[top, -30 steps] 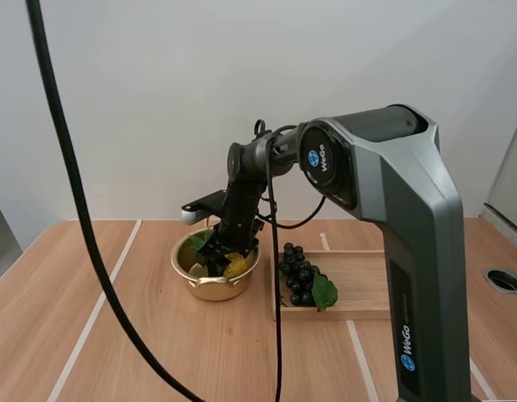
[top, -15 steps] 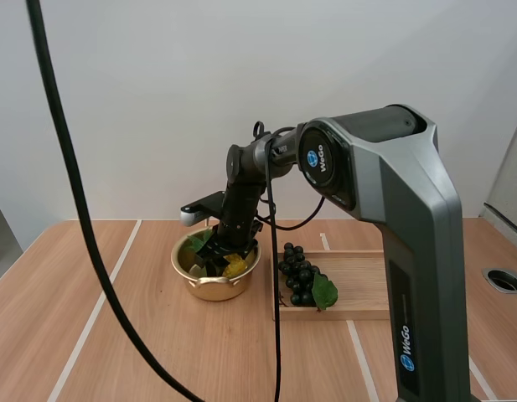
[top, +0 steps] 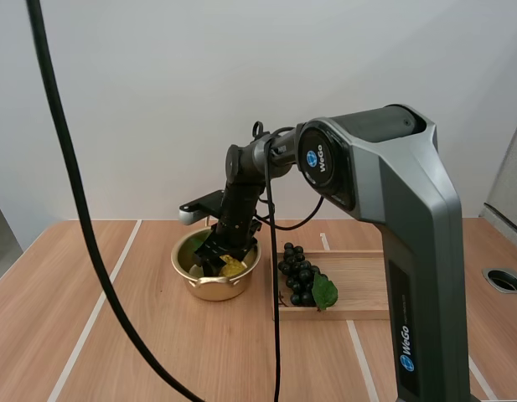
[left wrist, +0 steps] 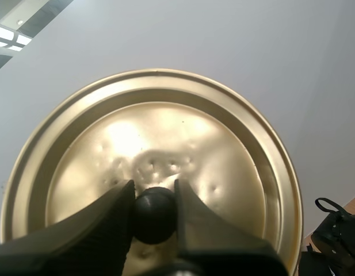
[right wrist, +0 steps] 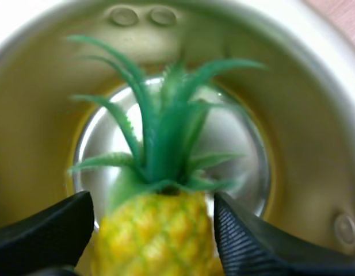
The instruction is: Open the pot, put the pineapple inside, and close it
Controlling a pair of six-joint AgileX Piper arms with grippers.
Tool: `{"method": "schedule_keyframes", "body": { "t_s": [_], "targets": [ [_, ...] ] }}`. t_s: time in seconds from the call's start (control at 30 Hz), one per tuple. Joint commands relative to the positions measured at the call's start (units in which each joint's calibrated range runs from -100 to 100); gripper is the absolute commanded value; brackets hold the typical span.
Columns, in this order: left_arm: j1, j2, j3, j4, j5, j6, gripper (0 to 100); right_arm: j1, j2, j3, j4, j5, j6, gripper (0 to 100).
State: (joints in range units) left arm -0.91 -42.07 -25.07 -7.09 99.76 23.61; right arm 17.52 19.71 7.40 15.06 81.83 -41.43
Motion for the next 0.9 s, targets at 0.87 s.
{"method": "schedule_keyframes", "body": {
  "t_s": [0.87],
  "targets": [
    [0.05,-0.4,-0.2,0.5,-0.6,-0.4,0,-0.1,-27.2,-4.8,-3.0,-0.8,1.3,100]
  ]
}}
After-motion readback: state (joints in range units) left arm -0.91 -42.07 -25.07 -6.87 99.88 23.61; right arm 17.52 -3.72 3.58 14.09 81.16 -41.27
